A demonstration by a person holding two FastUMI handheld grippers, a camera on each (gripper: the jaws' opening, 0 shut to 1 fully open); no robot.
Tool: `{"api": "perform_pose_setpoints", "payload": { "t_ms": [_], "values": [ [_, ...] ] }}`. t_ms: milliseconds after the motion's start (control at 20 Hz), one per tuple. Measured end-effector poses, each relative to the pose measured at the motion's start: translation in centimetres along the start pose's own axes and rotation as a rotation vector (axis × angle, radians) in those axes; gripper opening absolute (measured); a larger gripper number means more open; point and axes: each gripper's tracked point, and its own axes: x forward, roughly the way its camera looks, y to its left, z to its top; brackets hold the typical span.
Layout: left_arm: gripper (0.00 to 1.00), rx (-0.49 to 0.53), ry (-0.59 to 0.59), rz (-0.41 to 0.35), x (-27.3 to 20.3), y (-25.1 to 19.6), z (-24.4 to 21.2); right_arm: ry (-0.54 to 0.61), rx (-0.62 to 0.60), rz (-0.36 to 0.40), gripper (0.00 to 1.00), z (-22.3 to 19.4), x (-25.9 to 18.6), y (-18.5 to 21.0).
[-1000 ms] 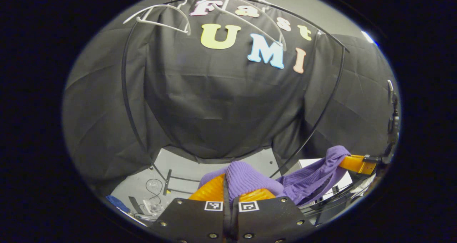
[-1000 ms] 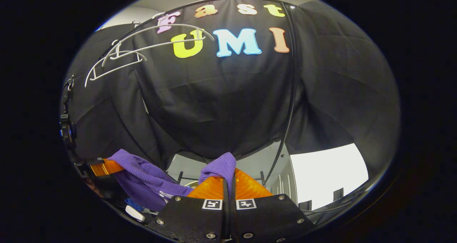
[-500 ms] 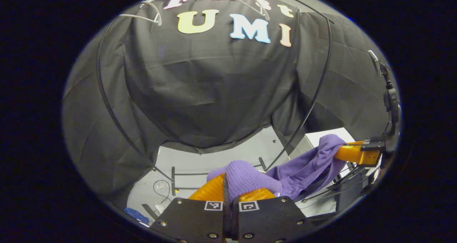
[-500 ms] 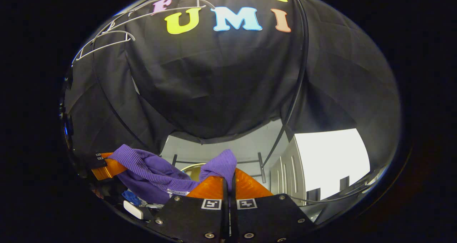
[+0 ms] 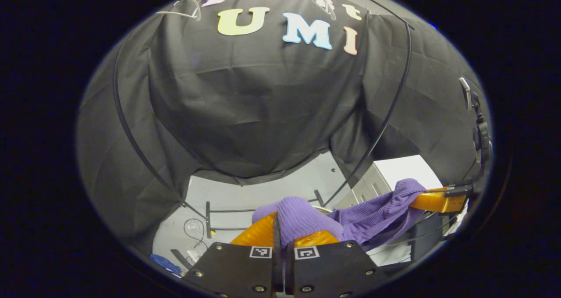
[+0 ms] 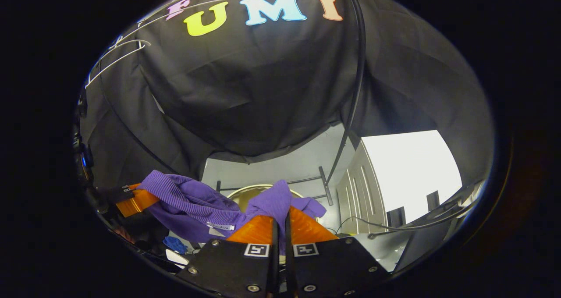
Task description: Grasp the clothes on the hanger with both hands and then place them into the laundry hamper below.
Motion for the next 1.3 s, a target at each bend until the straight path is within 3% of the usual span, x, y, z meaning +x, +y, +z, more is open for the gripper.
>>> {"api": "perform_pose_setpoints", "payload": {
  "t_ms": [50,200,250,400,500,700,850,1050,1100,1200,1250,1300],
  "values": [
    [0.09,-0.002,0.004,-0.002,-0.1,0.1,-0.1,0.004,0.0,0.006,0.08,-0.3,-0.1,0.2],
    [0.11,-0.016,0.009,0.037,-0.5,1.2,-0.3,0.028,-0.009,0.024,0.17,-0.9,-0.4,0.9],
    [0.13,-0.023,0.019,0.037,-0.9,1.5,-1.0,0.032,-0.004,0.04,0.36,-1.2,-0.5,1.2],
    [0.61,-0.027,0.045,0.04,-1.6,2.1,-2.7,0.039,0.009,0.039,0.94,-1.8,-1.6,1.0],
    [0.93,-0.009,0.019,0.06,-2.3,2.9,-2.3,0.036,0.021,0.034,0.96,-1.5,-1.9,0.4],
    [0.93,0.009,-0.048,0.093,-5.0,3.7,-0.5,-0.013,0.055,0.035,0.96,-0.6,-4.6,-0.8],
    [0.93,-0.009,-0.103,0.113,-7.1,4.1,1.1,-0.064,0.01,0.072,0.96,1.2,-6.6,-0.4],
    [0.99,-0.018,-0.254,0.146,-11.5,4.0,6.2,-0.277,-0.06,0.052,0.96,7.4,-10.8,-0.5],
    [0.87,-0.019,-0.302,0.154,-13.0,3.9,7.8,-0.342,-0.072,0.052,0.96,9.3,-12.0,-0.3],
    [0.87,-0.015,-0.4,0.171,-15.9,3.6,11.1,-0.472,-0.102,0.049,0.96,12.9,-14.6,-0.2],
    [0.99,-0.011,-0.452,0.182,-17.5,3.5,13.0,-0.521,-0.112,0.043,0.92,14.1,-15.7,-0.4],
    [0.87,-0.011,-0.499,0.193,-18.6,3.3,14.6,-0.575,-0.119,0.034,0.96,15.6,-16.9,-0.7]
  ]
}}
